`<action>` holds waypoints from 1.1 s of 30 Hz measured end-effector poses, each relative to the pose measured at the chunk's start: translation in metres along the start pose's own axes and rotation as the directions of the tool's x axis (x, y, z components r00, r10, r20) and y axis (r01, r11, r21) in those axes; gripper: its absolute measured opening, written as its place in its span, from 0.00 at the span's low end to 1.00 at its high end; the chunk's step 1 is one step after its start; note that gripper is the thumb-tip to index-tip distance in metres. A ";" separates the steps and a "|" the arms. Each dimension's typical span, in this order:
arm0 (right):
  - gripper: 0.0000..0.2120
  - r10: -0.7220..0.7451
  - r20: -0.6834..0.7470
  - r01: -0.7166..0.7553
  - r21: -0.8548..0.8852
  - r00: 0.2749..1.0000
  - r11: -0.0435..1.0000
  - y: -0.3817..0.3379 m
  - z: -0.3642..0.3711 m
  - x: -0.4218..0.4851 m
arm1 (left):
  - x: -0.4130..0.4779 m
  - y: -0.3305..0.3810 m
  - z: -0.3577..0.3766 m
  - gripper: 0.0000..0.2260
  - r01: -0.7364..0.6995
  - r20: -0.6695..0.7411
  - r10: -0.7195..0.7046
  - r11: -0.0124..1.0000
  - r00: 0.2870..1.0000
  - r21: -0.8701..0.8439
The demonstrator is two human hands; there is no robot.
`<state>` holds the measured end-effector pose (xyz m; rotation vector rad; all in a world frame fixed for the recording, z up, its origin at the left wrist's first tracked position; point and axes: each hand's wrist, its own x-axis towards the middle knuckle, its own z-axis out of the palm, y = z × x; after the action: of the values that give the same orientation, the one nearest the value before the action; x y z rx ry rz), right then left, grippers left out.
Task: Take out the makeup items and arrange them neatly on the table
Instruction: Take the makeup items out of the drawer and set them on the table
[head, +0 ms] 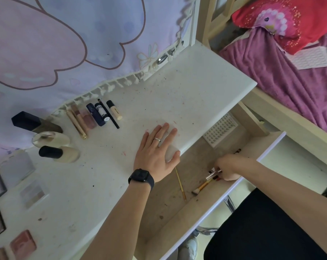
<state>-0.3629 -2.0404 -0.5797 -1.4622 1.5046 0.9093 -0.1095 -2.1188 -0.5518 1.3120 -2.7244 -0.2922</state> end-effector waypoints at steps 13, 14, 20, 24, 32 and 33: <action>0.09 -0.110 -0.337 0.199 0.243 0.935 0.949 -0.025 0.016 -0.015 | 0.000 -0.001 0.001 0.29 0.017 0.023 -0.017 1.000 1.000 -0.002; 0.08 -0.095 -0.414 0.276 0.401 0.905 0.873 -0.026 0.016 -0.021 | 0.000 -0.001 0.001 0.29 0.020 0.036 -0.020 1.000 0.999 0.000; 0.06 0.165 -0.518 0.536 0.840 0.839 -0.088 -0.046 0.025 -0.066 | 0.000 0.000 -0.003 0.29 0.035 0.067 -0.035 0.999 0.997 -0.005; 0.12 0.187 -0.495 0.516 0.699 0.849 -0.495 -0.065 0.023 -0.083 | -0.003 -0.003 -0.010 0.28 0.001 0.126 0.005 0.999 0.992 -0.048; 0.11 0.221 -0.532 0.576 0.761 0.817 -0.298 -0.122 -0.066 -0.074 | -0.063 -0.093 -0.045 0.27 0.001 0.170 -0.006 1.000 0.985 0.026; 0.10 0.231 -0.546 0.588 0.784 0.806 -0.198 -0.133 -0.082 -0.067 | -0.069 -0.105 -0.047 0.28 -0.016 0.183 0.007 0.999 0.983 0.046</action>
<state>-0.2380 -2.0970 -0.4797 -0.4927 1.4967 -1.0978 0.0219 -2.1343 -0.5298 1.3435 -2.9058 -0.3666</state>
